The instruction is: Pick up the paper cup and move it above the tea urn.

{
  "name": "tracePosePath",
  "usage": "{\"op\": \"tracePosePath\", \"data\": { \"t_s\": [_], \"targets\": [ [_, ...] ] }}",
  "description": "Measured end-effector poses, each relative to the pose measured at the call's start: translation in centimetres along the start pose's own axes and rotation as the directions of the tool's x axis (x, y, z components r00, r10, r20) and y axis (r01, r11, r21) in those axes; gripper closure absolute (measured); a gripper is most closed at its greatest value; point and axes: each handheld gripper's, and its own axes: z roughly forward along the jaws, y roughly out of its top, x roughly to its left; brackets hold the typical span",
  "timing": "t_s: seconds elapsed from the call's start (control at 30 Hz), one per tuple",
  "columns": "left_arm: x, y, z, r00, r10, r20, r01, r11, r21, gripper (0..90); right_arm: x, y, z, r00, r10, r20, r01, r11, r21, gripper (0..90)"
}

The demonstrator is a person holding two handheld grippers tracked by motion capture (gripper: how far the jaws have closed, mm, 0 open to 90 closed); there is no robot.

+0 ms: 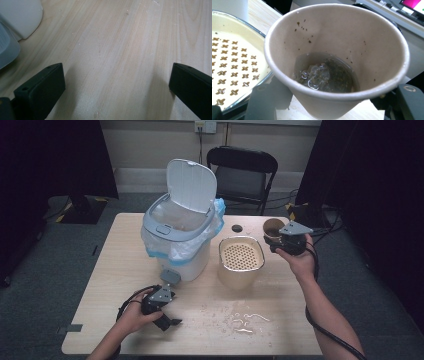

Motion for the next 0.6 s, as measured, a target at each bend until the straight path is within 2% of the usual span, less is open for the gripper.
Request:
{"op": "tracePosePath", "data": {
  "t_s": [0.17, 0.43, 0.6],
  "targets": [
    [0.0, 0.0, 0.0, 1.0000, -0.001, -0.002, 0.001, 1.0000, -0.002, 0.0, 0.0, 0.6, 0.1, 0.9983, -0.056, 0.016, 0.056, 0.998, -0.011, 33.4],
    [0.0, 0.0, 0.0, 1.0000, -0.001, -0.002, 0.001, 1.0000, -0.001, 0.0, 0.1, 1.2, 0.2, 0.9931, -0.113, 0.029, 0.114, 0.993, -0.013, 33.7],
    [0.0, 0.0, 0.0, 1.0000, -0.001, 0.002, 0.001, 1.0000, -0.001, 0.0, 0.3, 1.5, 0.4, 0.9829, -0.177, 0.050, 0.178, 0.984, -0.004, 33.8]
  ]
}}
